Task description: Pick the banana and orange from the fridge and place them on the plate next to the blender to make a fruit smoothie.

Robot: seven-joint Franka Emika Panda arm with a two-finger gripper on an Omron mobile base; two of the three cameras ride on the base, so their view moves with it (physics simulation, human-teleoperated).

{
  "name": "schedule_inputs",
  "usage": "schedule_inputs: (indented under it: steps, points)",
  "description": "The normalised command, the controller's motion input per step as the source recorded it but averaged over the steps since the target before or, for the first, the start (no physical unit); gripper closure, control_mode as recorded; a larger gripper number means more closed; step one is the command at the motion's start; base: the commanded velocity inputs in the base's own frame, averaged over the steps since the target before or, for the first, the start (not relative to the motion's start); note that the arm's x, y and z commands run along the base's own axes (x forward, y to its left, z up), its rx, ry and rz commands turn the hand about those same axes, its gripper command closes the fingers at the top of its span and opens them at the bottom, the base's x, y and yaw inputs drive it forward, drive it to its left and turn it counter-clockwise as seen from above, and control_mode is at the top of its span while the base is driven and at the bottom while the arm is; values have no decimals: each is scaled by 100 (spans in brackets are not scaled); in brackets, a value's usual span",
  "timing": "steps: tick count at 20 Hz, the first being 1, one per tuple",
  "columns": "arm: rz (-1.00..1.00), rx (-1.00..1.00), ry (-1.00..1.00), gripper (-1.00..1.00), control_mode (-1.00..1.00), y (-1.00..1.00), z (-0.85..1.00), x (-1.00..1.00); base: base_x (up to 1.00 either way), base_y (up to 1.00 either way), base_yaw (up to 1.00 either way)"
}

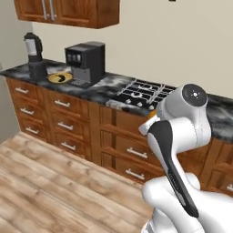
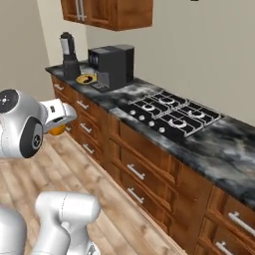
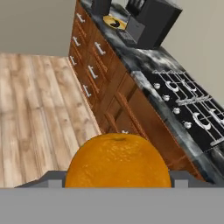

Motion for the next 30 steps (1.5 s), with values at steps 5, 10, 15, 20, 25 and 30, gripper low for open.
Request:
schedule_inputs:
  steps: [5, 10, 15, 20, 25, 30]
  points:
    - [0, 0, 0, 100, 100, 0, 0, 0, 100, 100, -27]
    - [0, 0, 0, 100, 100, 0, 0, 0, 100, 100, -32]
    - [0, 0, 0, 100, 100, 0, 0, 0, 100, 100, -36]
    - [0, 0, 0, 100, 100, 0, 0, 0, 100, 100, -38]
    - [0, 0, 0, 100, 100, 0, 0, 0, 92, 100, -40]
    - [0, 0, 0, 100, 100, 0, 0, 0, 23, 100, -35]
